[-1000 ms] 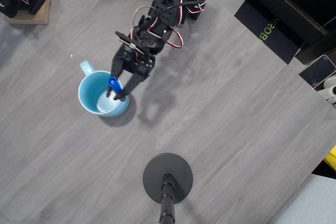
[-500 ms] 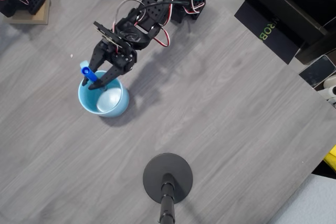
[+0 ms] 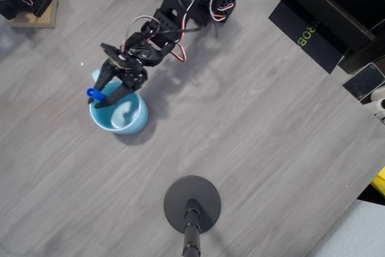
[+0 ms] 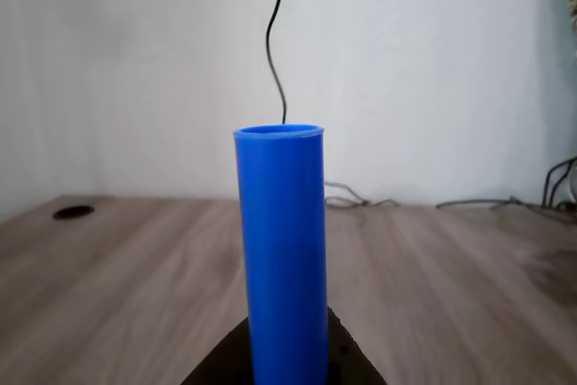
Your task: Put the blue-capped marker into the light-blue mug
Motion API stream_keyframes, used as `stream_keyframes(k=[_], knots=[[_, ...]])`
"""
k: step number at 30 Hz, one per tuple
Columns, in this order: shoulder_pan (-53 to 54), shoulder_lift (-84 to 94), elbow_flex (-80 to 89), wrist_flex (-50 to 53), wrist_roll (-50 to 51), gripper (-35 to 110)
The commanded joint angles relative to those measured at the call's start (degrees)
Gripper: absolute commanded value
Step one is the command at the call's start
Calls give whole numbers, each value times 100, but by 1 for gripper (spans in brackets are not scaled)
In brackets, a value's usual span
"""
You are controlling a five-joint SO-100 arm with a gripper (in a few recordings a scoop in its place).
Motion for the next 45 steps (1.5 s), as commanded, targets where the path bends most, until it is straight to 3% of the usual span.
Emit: stream_keyframes(k=[1, 10, 25, 32, 45], knots=[[-18, -35, -35, -176, -26, 0], [-105, -624, 35, -861, -237, 0], [-79, -738, 35, -888, -290, 0], [-62, -747, 44, -888, -290, 16], [-62, -729, 53, -896, -290, 17]])
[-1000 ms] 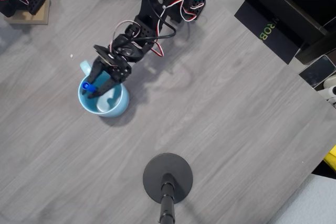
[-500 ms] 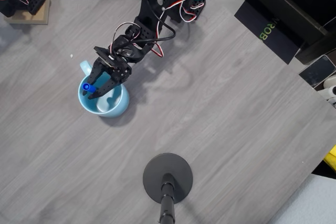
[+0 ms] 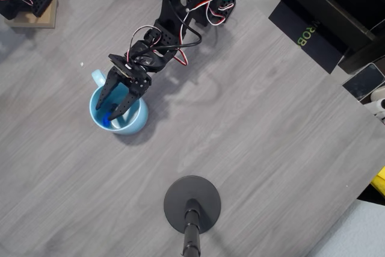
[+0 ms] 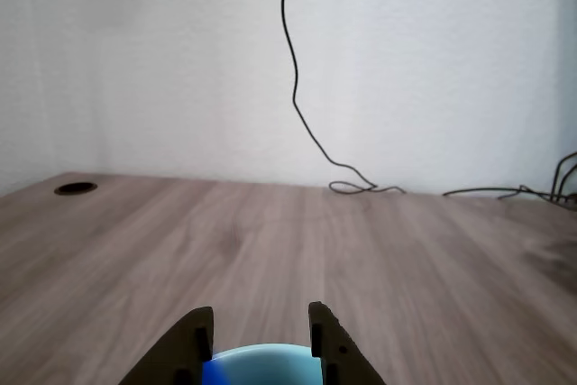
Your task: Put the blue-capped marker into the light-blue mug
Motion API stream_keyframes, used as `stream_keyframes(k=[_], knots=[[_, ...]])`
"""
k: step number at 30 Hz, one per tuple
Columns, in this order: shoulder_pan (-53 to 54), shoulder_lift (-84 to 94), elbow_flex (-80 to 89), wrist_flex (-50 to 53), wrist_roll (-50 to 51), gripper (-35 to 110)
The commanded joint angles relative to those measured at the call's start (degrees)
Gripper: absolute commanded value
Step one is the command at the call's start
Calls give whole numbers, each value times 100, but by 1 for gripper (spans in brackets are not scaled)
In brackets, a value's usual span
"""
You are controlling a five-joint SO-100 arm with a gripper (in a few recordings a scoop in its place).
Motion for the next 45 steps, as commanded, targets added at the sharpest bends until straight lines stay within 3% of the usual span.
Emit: stream_keyframes(k=[1, 8, 20, 26, 30, 34, 38, 45], knots=[[26, 79, -26, -70, -176, 17], [0, 492, -26, 176, 70, 17], [-932, 4289, -62, 5484, 2742, 16], [-1819, 5273, -79, 7348, 4061, 17], [-2355, 5546, 9, 8147, 5150, 16], [-2786, 5704, 26, 8965, 5388, 0], [-3190, 6091, 334, 9589, 5766, 0], [-3955, 8288, 1890, 10107, 6249, 0]])
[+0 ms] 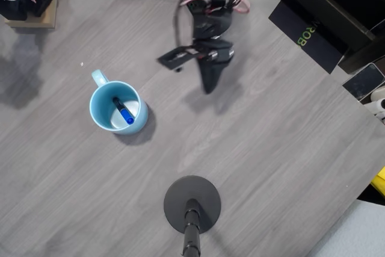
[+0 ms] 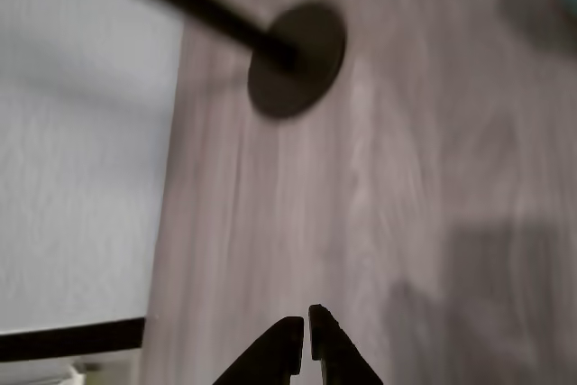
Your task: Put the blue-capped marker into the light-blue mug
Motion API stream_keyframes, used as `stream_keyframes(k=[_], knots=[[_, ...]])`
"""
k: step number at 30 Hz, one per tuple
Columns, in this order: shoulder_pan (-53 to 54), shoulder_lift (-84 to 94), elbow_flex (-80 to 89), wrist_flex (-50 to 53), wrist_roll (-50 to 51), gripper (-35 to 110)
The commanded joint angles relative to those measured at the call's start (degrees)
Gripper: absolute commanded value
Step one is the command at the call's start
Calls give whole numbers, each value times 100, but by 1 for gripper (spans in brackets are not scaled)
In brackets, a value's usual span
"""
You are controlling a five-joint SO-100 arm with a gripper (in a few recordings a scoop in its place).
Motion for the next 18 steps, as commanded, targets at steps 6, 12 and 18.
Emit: stream_keyframes(k=[6, 12, 18], knots=[[18, 545, 387, 431, 765, 0], [123, 589, 650, 431, 1547, 0], [44, 694, 958, 396, 2030, 0]])
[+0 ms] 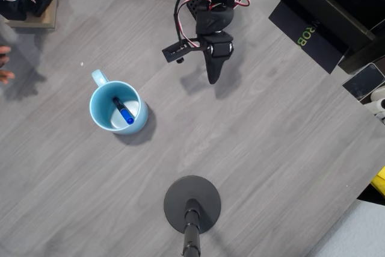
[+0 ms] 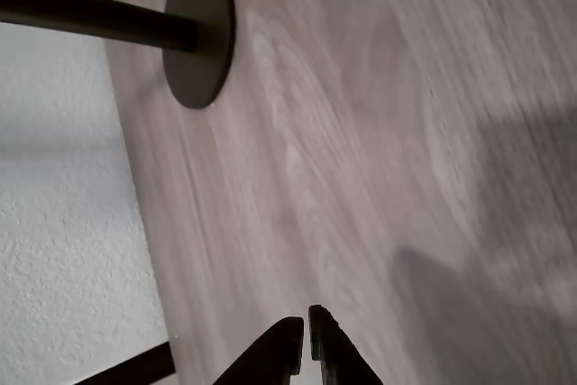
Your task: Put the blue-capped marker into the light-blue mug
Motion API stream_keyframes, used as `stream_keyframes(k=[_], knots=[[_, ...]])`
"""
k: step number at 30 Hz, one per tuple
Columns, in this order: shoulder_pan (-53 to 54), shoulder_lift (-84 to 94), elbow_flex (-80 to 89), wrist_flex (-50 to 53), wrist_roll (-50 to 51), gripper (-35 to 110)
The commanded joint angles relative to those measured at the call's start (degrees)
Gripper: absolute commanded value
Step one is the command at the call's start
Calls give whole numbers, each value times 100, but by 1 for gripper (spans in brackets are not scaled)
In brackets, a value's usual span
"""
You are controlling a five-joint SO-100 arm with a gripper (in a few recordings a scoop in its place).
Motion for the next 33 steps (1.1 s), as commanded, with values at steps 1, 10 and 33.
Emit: stream_keyframes(k=[1, 10, 33], knots=[[-35, 176, 149, -26, 176, 0], [-378, 2118, 1485, 448, 185, 0], [-536, 2725, 2013, 1714, 229, 2]])
